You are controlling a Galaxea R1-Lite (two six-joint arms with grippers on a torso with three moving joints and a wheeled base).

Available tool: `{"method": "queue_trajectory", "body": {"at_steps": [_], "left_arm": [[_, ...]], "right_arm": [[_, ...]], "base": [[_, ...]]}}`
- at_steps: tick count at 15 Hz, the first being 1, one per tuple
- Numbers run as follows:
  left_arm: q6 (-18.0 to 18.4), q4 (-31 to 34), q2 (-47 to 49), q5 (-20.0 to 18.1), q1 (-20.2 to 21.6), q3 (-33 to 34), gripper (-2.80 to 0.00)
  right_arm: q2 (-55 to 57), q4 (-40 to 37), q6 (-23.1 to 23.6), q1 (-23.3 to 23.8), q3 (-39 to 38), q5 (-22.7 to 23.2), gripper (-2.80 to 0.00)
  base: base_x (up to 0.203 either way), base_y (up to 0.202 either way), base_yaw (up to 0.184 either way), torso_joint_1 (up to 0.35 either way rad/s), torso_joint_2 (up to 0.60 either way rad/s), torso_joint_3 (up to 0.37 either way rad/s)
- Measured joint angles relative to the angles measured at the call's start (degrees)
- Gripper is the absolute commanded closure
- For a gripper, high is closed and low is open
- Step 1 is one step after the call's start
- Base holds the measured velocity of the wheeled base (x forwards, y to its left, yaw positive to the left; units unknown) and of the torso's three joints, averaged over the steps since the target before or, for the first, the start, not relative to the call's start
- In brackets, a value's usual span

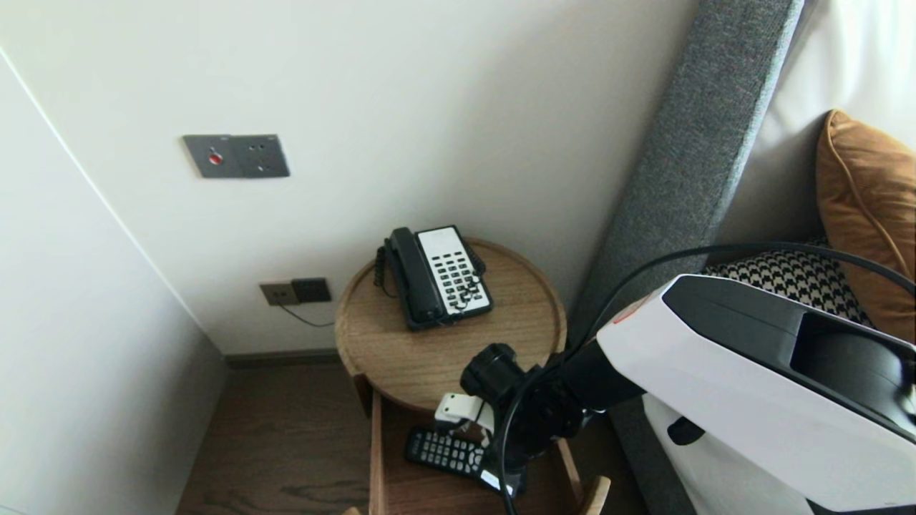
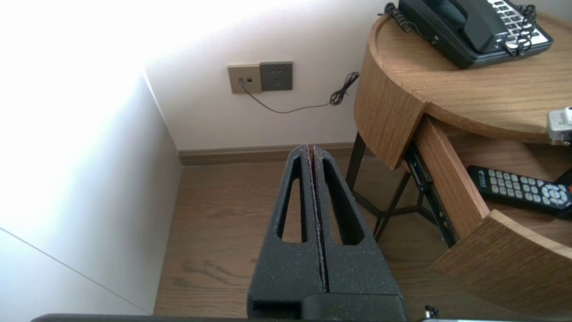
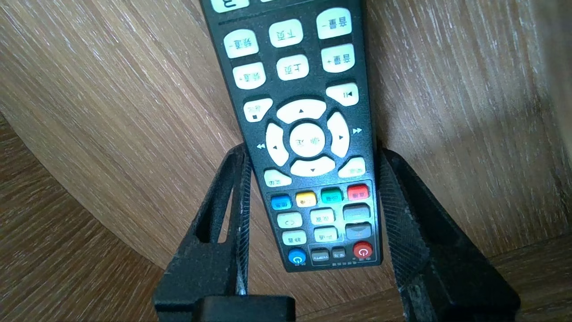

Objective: Take the remote control out of the drawer one by one and place them on the table

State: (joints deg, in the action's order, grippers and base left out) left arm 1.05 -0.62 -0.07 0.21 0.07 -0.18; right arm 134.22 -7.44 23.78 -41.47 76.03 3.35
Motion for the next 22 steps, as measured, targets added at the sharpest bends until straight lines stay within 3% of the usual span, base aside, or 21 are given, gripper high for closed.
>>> {"method": "queue_trajectory", "body": {"at_steps": [11, 22], "left_arm": [[1.26, 0.35, 0.0, -0.11, 0.0, 0.0, 0.0], [1.27, 0.38, 0.0, -0.13, 0.0, 0.02, 0.0]], "right_arm": [[-4.2, -0.28, -0.63, 0.42, -7.07, -0.62, 0.0], [-6.25, -0.41, -0.55, 0.44, -4.44, -1.63, 0.0]], "base": [[0.0, 0.0, 0.0, 0.0, 0.0, 0.0], [0.0, 0.0, 0.0, 0.0, 0.0, 0.0]]}}
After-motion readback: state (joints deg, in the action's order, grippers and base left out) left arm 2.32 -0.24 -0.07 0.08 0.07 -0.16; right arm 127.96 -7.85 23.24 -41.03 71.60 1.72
